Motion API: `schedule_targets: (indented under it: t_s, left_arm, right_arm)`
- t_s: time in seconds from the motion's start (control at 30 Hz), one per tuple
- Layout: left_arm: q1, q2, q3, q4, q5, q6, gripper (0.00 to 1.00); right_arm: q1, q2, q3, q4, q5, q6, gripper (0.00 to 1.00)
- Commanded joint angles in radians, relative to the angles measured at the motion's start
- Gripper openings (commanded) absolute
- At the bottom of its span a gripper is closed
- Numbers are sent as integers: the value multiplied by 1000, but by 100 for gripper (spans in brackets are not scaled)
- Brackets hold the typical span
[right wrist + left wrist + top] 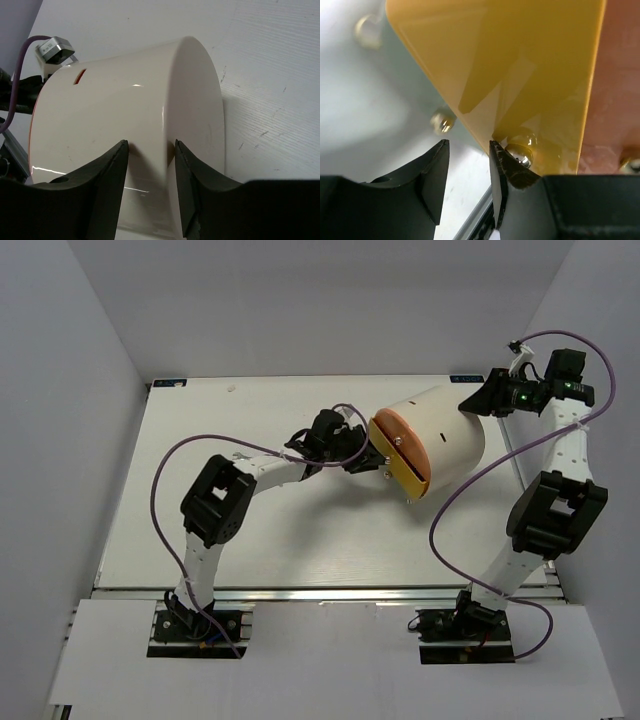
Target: Sort the tools into containers
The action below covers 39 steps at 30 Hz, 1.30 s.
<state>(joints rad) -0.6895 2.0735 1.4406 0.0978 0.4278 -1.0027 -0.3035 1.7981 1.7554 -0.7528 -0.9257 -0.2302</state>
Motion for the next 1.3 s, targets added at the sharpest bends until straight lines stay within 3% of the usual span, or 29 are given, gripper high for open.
schedule_targets:
  t_s: [0.0,0.2,0.23,0.27,0.3,0.33,0.43,0.47,0.57,0.7,1.27]
  left_arm:
    - [-15,26,115,40,26,-7,47]
    - [-16,74,190,31,28,-17,47]
    - [-16,66,176,28,17,-17,44]
    - [-15,57,158,28,6,-19,29]
    - [-15,30,102,46,-3,-22,22]
    - [-15,17,72,60,-17,-33,19]
    - [-12,8,7,91,-9,-37,25]
    - [-12,11,6,92,6,-36,33]
    - [-12,36,6,108,26,-36,43]
    - [-12,74,32,117,40,-31,49]
    - [-22,191,90,155,80,-68,51]
  right_arm:
    - [4,-19,-31,-45,-22,-29,46]
    - [3,-29,-40,-39,1,-34,51]
    - [3,-31,-42,-39,10,-32,53]
    - [1,-32,-43,-34,11,-32,55]
    - [3,-34,-43,-31,14,-31,56]
    - [3,-32,-45,-31,21,-31,57]
    - [1,-32,-54,-33,25,-32,58]
    - [3,-32,-59,-31,27,-34,59]
    - [1,-34,-63,-31,36,-40,59]
    - [1,-32,-66,-29,37,-41,60]
    - [1,-31,-77,-40,36,-40,61]
